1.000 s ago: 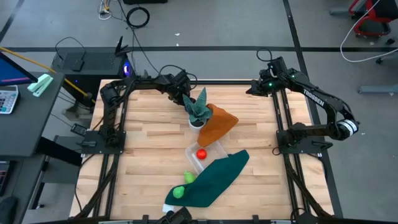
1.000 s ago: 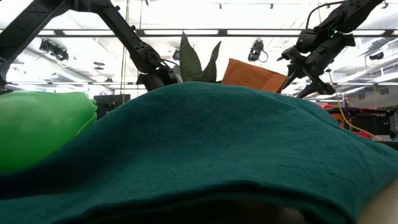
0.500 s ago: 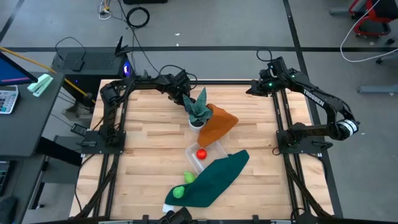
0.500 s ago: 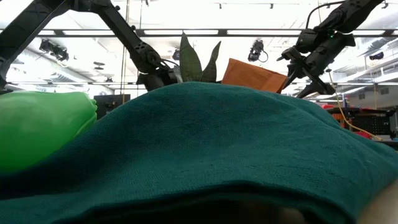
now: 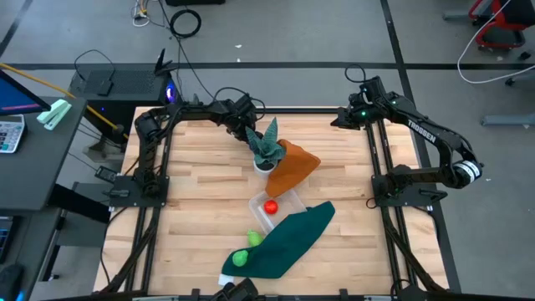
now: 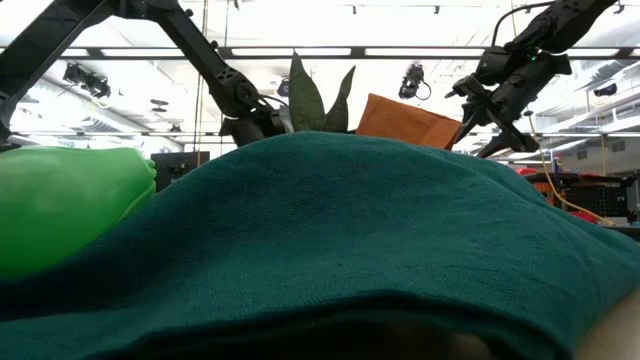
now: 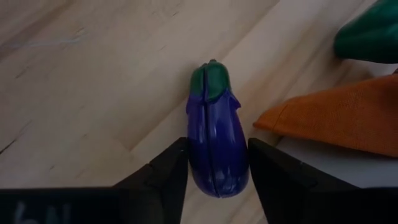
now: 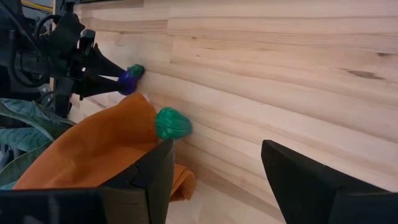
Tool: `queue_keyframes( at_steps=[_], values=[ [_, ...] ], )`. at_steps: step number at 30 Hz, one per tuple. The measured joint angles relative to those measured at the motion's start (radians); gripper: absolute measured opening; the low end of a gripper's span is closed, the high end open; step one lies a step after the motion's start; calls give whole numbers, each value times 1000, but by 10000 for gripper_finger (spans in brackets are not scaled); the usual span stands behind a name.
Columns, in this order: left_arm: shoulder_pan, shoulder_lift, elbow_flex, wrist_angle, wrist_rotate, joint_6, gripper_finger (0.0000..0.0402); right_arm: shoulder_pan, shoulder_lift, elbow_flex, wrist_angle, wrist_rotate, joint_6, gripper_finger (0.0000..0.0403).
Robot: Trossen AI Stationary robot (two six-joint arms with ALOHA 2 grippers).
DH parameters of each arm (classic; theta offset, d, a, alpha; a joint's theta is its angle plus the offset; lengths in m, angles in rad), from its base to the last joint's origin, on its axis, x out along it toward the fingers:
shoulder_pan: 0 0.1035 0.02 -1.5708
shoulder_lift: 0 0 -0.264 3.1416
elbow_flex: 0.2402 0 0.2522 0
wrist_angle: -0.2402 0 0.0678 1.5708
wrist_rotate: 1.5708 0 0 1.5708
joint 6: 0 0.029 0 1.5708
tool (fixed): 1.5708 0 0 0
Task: Pick and placing Produce into tupperware
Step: Put the violet eggplant into the transparent bin
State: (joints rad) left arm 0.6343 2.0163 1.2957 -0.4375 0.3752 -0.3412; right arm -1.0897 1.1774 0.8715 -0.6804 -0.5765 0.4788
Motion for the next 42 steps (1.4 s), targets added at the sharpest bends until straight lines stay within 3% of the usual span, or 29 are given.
queue_keyframes(
  at_steps=[19,30,36,42],
  values=[
    [58,0,0,-15,28,13,153,0,0,0,0,0,-1,202],
    [133,-11,0,-71,153,49,155,0,0,0,0,0,-10,202],
    [195,-76,0,-26,170,46,143,0,0,0,0,0,-15,202],
    [249,-154,0,74,302,-25,151,0,0,0,0,0,-17,202]
  ],
)
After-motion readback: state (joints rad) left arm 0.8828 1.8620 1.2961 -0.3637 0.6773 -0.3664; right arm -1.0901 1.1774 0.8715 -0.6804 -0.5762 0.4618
